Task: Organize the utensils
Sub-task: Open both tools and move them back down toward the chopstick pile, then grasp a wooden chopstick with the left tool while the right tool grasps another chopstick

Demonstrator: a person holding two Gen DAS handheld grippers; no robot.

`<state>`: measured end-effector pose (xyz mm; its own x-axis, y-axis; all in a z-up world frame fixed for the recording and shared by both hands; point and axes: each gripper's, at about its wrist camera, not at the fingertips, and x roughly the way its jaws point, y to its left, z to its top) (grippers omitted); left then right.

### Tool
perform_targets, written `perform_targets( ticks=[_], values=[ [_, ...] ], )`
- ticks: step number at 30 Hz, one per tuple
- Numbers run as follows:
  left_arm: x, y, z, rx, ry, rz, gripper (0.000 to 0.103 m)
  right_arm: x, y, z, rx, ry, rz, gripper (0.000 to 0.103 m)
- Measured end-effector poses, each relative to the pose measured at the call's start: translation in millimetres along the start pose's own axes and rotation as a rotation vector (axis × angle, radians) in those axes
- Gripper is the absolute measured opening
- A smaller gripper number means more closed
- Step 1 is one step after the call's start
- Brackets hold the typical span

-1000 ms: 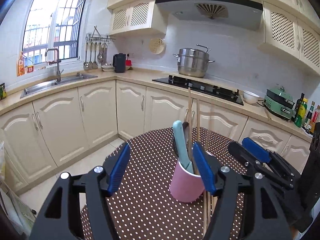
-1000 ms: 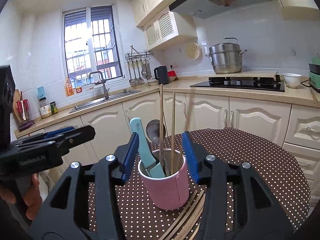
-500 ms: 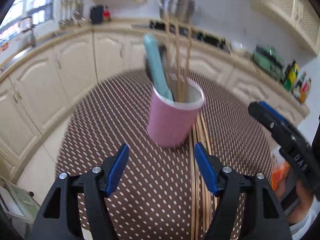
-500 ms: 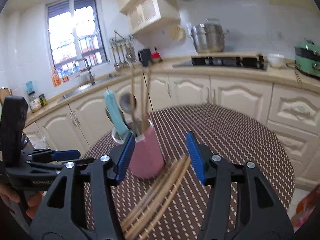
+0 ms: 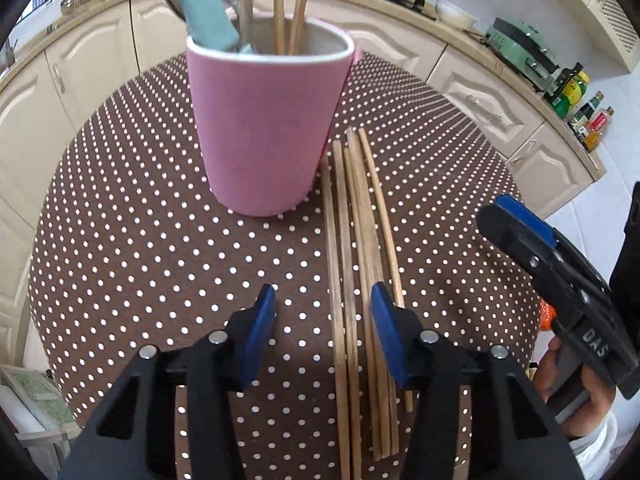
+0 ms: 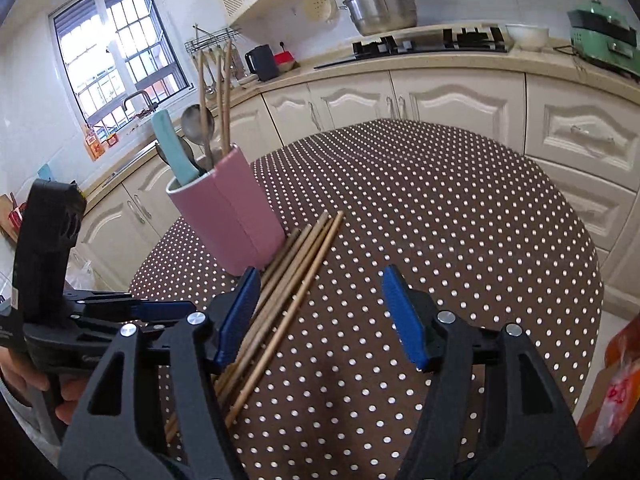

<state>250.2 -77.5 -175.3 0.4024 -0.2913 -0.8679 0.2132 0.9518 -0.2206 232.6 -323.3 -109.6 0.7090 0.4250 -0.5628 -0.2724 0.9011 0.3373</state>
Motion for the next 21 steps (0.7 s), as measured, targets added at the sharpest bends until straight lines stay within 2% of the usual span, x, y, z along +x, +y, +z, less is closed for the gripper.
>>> perform_targets(
  ticks=[7, 12, 17, 21],
  values=[
    [21.1, -2.6, 4.9, -0.037, 0.046, 0.01, 0.03, 1.3, -9.7, -7.8, 0.021, 0.007, 0.021, 0.063],
    [23.5, -2.4, 13.4, -0.061, 0.058, 0.025, 0.026, 2.0, -13.5, -10.4, 0.03, 0.013, 0.027, 0.063],
    [32.6, -19.5, 29.4, -0.02, 0.061, 0.076, 0.026, 8.4, -13.2, -11.2, 0.032, 0.03, 0.029, 0.063],
    [43.4, -29.3, 40.4, -0.003, 0.056, 0.131, 0.014, 11.2, -11.9, -9.8, 0.031, 0.05, 0.021, 0.063]
  ],
)
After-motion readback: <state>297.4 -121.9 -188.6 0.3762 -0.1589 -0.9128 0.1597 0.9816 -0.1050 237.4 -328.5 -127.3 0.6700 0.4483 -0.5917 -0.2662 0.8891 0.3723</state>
